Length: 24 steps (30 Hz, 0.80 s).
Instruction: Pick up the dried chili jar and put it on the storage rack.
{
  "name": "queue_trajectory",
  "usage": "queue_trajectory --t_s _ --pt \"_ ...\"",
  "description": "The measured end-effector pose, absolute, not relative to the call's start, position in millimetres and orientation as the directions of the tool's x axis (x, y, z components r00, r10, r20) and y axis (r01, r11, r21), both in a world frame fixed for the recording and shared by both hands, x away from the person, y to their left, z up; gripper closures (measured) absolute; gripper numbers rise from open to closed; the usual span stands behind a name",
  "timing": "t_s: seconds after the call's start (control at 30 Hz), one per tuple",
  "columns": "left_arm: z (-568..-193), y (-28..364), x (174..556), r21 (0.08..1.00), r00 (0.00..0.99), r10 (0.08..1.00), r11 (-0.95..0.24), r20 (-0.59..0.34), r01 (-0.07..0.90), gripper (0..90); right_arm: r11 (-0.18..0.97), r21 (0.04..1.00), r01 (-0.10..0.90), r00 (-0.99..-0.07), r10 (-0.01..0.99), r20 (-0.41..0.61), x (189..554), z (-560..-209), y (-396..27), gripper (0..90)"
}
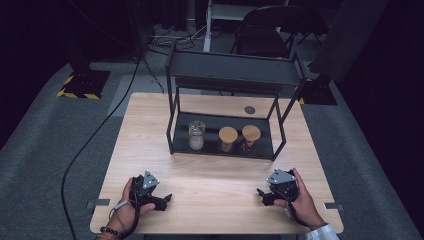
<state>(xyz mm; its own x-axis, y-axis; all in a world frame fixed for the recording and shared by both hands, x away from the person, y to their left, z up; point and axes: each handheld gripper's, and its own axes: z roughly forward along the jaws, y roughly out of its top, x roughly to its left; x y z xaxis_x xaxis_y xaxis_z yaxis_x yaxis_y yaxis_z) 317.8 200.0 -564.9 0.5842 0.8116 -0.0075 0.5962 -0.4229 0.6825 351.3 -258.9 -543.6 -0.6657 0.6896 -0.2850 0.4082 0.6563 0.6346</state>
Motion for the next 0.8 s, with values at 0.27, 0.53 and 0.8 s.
queue_trajectory --t_s 0.27,0.53,0.8 --pt "-565 200 318 0.682 0.586 0.811 -0.424 -0.008 0.596 0.0 0.593 0.659 0.462 -0.653 0.731 -0.199 353 -551 -270 3.1" --pt "-565 200 318 0.683 0.587 0.809 -0.425 -0.007 0.594 0.0 0.452 0.693 0.562 -0.616 0.788 -0.015 355 -560 -287 0.4" --pt "-565 200 319 0.682 0.588 0.809 -0.426 -0.008 0.595 0.0 0.448 0.706 0.548 -0.623 0.782 -0.013 354 -562 -290 0.0"
